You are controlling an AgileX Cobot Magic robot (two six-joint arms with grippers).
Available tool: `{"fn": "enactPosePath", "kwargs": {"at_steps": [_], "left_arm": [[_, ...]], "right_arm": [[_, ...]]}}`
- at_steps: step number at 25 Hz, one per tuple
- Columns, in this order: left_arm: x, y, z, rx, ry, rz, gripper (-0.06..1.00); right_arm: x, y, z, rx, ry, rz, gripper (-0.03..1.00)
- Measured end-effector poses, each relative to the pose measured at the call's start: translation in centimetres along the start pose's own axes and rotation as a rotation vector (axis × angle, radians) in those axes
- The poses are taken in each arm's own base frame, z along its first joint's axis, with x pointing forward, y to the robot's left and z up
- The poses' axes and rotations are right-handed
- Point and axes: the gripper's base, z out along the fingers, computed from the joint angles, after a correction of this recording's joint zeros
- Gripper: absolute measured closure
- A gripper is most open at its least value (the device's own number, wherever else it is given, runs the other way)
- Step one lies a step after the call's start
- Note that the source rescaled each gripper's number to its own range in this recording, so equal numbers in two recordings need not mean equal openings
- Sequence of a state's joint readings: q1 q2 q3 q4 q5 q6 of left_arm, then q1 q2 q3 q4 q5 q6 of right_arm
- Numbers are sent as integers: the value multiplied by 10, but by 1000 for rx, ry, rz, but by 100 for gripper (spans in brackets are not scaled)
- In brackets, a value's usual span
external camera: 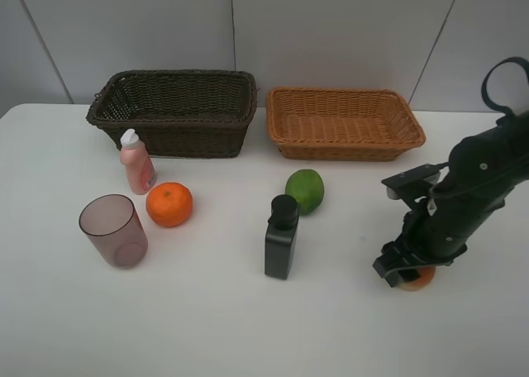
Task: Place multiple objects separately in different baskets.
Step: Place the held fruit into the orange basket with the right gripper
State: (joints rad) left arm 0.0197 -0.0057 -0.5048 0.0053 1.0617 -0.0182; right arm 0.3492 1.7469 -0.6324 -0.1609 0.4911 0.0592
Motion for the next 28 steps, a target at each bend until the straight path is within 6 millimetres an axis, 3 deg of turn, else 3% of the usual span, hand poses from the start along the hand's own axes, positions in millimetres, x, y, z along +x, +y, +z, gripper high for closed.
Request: {"fn": "enactPosePath", "kwargs": {"at_steps": [12,21,28], "left_arm": [[0,0,0,0,0,0,-6],[0,0,0,0,0,0,-6],[0,0,0,0,0,0,-6]], "right_arm": [[-1,-1,-8,5,-31,-1,53],[-3,-5,-54,25,-175,14,54],[-43,-15,-110,62,-337,26,54]]}}
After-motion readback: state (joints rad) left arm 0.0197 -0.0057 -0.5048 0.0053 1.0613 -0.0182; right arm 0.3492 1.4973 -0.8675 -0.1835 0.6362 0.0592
